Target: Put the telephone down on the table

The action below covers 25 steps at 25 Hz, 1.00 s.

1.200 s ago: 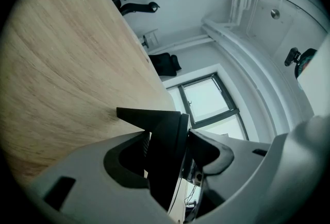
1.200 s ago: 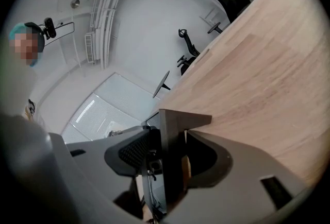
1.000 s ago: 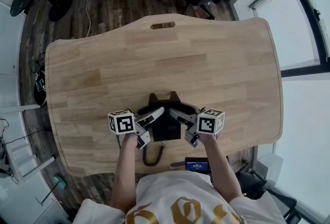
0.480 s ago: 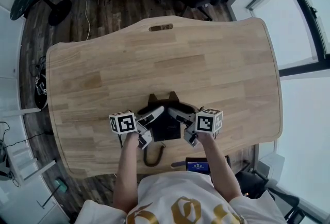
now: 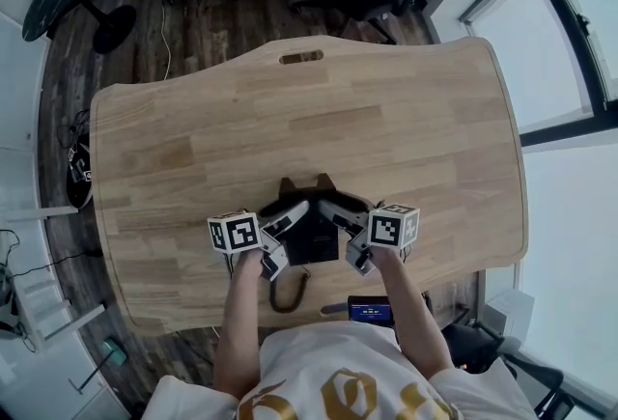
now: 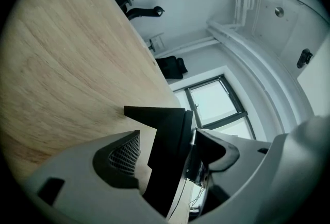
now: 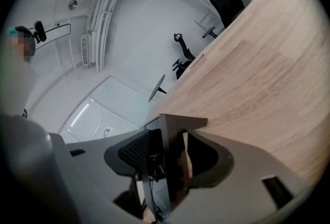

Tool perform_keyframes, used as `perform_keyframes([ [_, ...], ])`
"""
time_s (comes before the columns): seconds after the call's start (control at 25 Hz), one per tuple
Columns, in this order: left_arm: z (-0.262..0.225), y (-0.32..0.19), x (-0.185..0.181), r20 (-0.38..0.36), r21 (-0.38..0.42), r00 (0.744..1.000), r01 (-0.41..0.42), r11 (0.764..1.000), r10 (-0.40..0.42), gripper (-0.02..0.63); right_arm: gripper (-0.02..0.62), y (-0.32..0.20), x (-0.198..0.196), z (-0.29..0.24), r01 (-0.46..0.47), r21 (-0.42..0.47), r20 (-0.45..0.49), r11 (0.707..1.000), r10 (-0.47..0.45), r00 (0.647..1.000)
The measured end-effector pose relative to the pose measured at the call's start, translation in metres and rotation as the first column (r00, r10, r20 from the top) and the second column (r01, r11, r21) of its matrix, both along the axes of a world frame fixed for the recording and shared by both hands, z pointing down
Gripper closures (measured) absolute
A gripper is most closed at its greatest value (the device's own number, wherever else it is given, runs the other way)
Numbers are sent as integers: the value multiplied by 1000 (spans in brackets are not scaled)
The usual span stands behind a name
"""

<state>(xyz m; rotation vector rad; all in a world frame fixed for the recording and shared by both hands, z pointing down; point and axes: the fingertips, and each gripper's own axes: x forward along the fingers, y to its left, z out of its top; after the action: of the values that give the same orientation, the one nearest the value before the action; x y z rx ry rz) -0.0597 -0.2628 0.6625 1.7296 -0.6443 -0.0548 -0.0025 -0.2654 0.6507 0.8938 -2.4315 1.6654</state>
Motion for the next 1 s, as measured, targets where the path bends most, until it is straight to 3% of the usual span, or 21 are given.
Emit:
perform_keyframes([
  [0.28, -5, 2, -6, 10, 33, 1000, 14, 999, -14, 282, 387, 4, 4, -6, -11, 16, -11, 1000, 11, 1000],
  [0.48, -4, 11, -9, 69, 50, 998, -8, 999, 4, 284, 387, 8, 8, -10, -19, 26, -18, 999, 19, 1000],
  [1.0, -14, 30, -40, 108, 82, 988, 104, 991, -113, 293, 387, 25, 21, -33, -74, 79, -43, 994, 78, 996],
])
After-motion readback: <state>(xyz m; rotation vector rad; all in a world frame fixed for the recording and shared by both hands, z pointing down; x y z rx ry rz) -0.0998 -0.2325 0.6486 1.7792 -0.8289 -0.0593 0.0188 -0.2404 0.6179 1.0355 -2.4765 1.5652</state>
